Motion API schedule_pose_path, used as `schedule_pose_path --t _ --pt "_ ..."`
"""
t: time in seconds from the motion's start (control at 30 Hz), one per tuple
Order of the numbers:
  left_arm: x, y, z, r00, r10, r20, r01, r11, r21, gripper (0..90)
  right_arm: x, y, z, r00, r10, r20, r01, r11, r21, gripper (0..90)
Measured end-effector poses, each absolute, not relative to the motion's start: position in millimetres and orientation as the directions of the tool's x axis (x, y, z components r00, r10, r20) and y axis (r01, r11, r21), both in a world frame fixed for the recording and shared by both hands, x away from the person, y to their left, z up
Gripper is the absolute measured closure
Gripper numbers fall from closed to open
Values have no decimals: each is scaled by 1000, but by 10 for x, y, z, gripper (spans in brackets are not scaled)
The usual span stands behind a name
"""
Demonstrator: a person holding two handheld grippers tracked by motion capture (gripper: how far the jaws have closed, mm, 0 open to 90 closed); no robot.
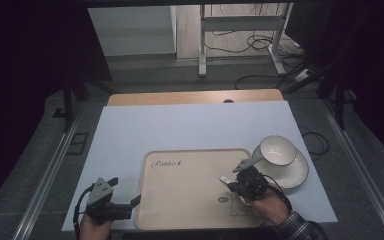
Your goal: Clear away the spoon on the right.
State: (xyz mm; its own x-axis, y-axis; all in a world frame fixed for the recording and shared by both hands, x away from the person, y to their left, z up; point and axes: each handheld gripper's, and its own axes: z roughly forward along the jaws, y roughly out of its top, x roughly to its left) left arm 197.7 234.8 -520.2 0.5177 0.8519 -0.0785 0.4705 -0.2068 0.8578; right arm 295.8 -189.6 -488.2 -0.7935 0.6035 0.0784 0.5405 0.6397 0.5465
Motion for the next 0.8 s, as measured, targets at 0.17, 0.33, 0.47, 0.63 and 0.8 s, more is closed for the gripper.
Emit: schedule_pose_path --t 0.17,0.33,0.47,0.63,0.8 --pt "1977 2346 -5201 518 852 -77 471 -209 857 0 2942 -1857 -4953 -803 593 68 528 653 543 900" --pt "1977 2346 -5201 516 853 -79 468 -203 860 0 2955 -1860 -5025 -796 602 64 536 653 535 900" --pt "1978 2348 -5201 516 853 -79 468 -203 860 0 2981 -1891 -5046 -786 615 66 548 643 535 900" --pt "1978 2351 -5201 514 854 -79 467 -202 861 0 3010 -1938 -5044 -772 632 63 557 627 545 900" --pt "1978 2353 -5201 514 854 -80 467 -200 861 0 3049 -1992 -5047 -756 653 54 568 612 550 899"
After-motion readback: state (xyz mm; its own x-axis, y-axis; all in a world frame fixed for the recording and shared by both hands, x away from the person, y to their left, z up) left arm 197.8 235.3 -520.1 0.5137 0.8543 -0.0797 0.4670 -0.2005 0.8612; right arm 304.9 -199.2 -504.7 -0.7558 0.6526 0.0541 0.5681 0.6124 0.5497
